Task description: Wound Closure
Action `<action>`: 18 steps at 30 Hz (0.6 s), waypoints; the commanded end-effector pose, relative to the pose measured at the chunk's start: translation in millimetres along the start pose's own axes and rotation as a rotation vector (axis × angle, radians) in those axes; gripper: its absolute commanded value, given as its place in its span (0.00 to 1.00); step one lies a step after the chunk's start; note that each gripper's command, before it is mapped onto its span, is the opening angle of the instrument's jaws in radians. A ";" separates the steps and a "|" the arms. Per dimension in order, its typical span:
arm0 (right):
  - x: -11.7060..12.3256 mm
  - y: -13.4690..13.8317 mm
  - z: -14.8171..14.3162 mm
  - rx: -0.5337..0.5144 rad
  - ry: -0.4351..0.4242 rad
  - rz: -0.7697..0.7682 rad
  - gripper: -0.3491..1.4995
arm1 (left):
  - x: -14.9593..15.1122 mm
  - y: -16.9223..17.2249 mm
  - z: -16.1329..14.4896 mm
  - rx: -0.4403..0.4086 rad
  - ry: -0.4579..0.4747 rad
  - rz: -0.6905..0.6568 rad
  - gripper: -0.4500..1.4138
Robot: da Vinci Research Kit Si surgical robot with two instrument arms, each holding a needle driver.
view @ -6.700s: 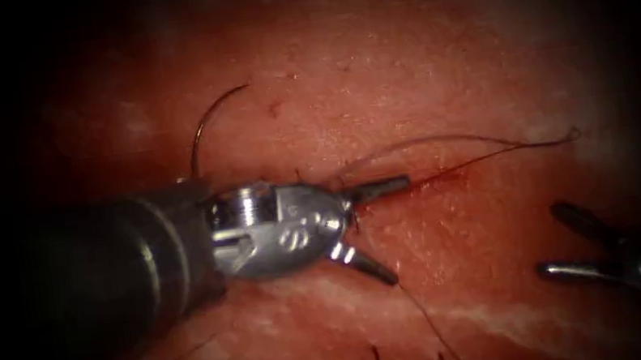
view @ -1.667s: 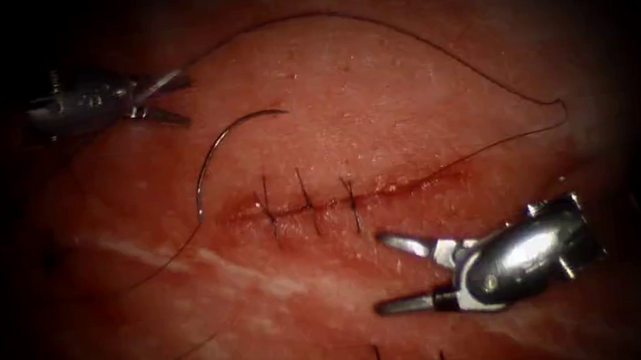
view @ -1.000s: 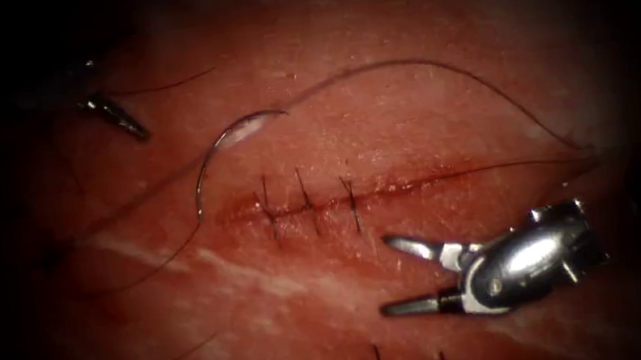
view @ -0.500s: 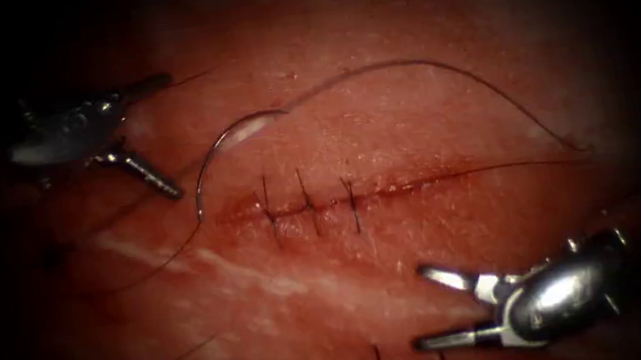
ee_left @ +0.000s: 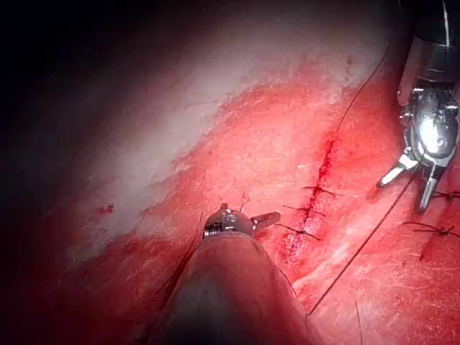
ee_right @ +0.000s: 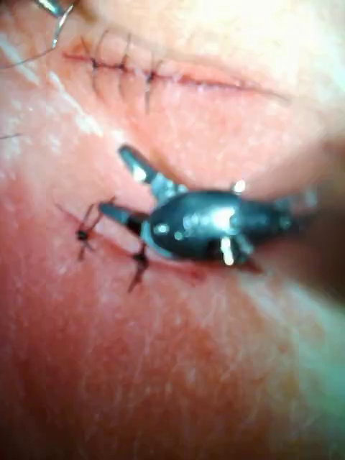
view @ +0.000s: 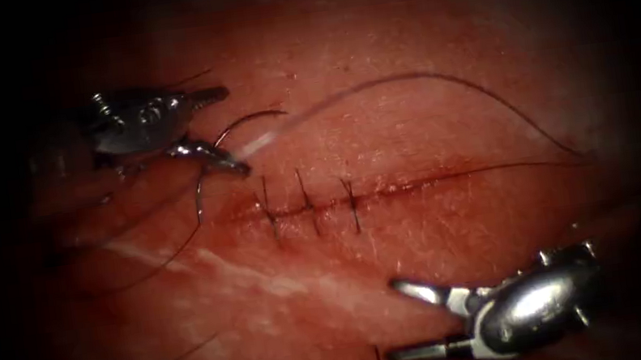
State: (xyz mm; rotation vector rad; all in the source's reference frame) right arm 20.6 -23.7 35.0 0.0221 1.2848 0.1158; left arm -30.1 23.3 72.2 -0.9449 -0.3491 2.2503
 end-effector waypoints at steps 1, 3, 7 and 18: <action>-0.5 -1.3 0.3 0.003 0.000 0.004 0.82 | -0.7 -0.2 1.7 0.002 -0.010 0.000 0.54; -0.5 -1.4 0.3 0.003 0.000 0.003 0.82 | -1.7 -0.6 2.7 0.006 -0.038 0.030 0.48; -0.5 -1.4 0.4 0.002 -0.001 0.002 0.82 | -2.4 -1.2 3.6 0.011 -0.063 0.038 0.44; -0.5 -1.8 0.9 0.000 -0.005 0.000 0.82 | -1.3 -1.5 5.1 -0.020 -0.054 0.107 0.00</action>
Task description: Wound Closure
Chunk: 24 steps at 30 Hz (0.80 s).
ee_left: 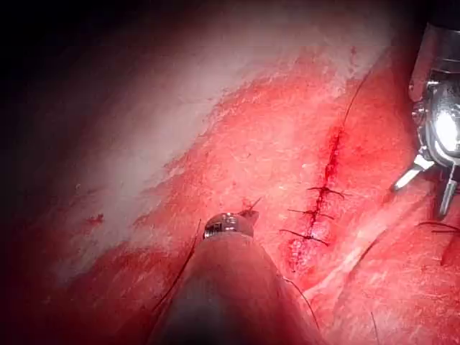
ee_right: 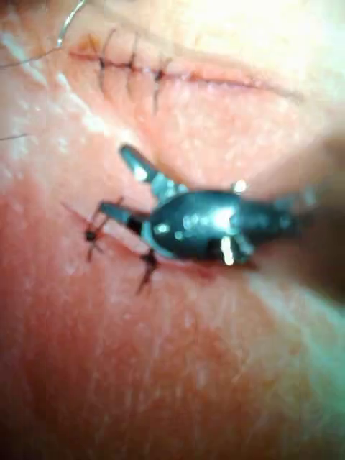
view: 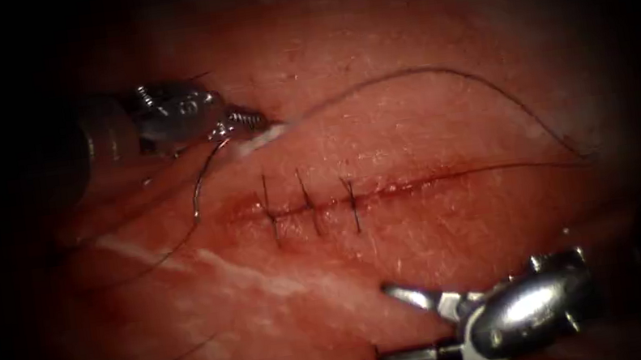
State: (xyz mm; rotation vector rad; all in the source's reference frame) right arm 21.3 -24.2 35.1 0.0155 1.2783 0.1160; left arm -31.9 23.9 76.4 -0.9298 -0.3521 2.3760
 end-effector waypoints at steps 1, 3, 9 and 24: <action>-0.4 -1.3 0.3 0.008 0.003 0.010 0.82 | -0.2 -0.1 0.9 -0.003 0.011 0.014 0.00; -0.4 -1.3 0.4 0.007 0.003 0.040 0.82 | -0.1 -0.5 0.5 0.001 0.047 0.047 0.00; 0.1 -0.4 2.0 -0.022 0.029 0.431 0.76 | 2.3 -1.0 -2.4 0.066 0.212 0.094 0.00; 4.3 5.1 3.5 -0.236 0.008 0.968 0.58 | 9.7 6.0 -7.1 0.209 0.543 0.239 0.00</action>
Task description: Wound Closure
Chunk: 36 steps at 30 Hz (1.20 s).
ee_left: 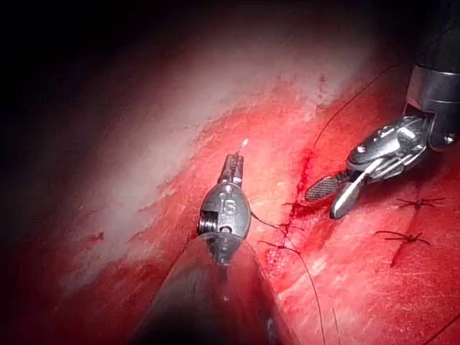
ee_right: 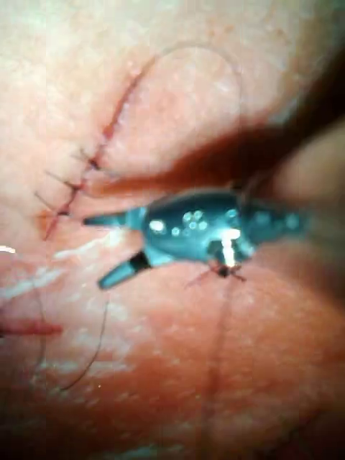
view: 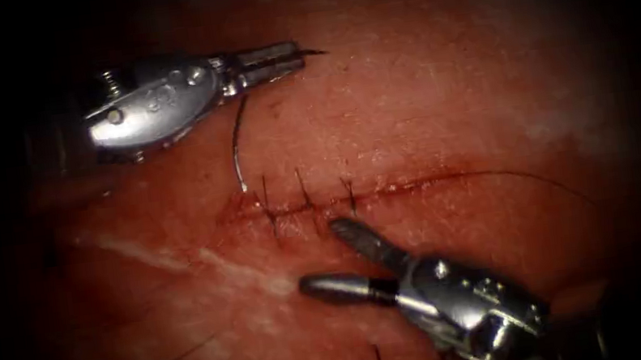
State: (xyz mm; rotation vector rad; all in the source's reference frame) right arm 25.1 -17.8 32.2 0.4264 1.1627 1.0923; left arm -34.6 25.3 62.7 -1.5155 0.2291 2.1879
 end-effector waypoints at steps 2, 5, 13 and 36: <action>0.3 -0.1 0.2 0.035 -0.005 0.056 0.64 | -0.1 1.0 0.8 -0.025 0.031 0.010 0.00; 1.3 0.1 0.9 0.061 -0.010 0.088 0.66 | 0.4 1.6 0.9 -0.038 0.050 0.029 0.00; 2.2 0.5 4.2 0.095 -0.053 0.124 0.65 | 0.6 2.2 1.3 -0.051 0.070 0.050 0.00; 2.4 2.5 5.9 0.097 -0.088 0.082 0.00 | 1.6 2.5 1.0 -0.073 0.086 0.047 0.00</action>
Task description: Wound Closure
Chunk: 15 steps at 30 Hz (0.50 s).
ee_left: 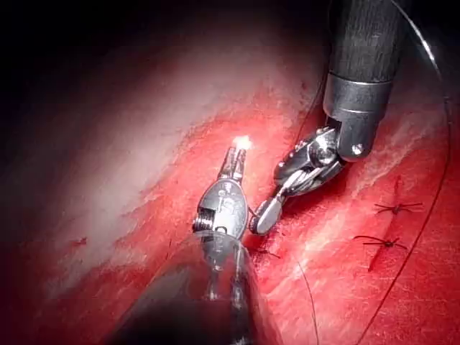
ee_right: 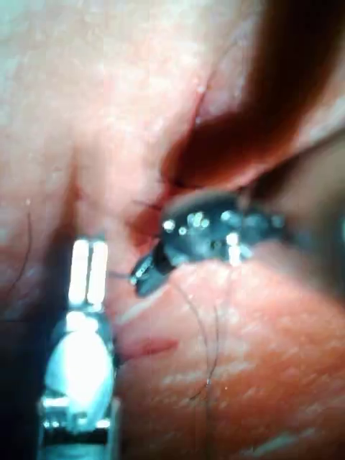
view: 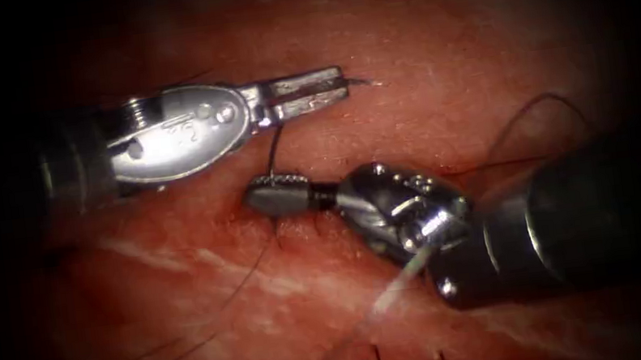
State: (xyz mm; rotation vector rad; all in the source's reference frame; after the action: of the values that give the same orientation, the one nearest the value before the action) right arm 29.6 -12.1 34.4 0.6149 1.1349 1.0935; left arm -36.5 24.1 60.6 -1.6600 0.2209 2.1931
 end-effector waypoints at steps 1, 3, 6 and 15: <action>-1.1 1.1 -0.9 -0.035 -0.002 -0.079 0.00 | -0.4 0.0 0.6 -0.006 0.001 -0.083 0.08; -1.0 2.1 -2.0 -0.079 0.004 -0.180 0.00 | -0.1 -0.5 0.6 -0.021 -0.009 -0.242 0.50; -0.8 2.7 -3.2 -0.126 -0.024 -0.349 0.00 | 0.6 -1.1 -0.2 -0.056 -0.061 -0.342 0.66; -0.6 2.3 -4.0 -0.152 -0.293 -0.764 0.00 | 2.5 -1.5 -3.2 -0.150 -0.173 -0.390 0.67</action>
State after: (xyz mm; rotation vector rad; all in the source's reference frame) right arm 24.6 -11.6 34.7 0.1554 0.8912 0.3793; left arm -32.8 25.0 56.6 -1.4040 -0.3300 2.0763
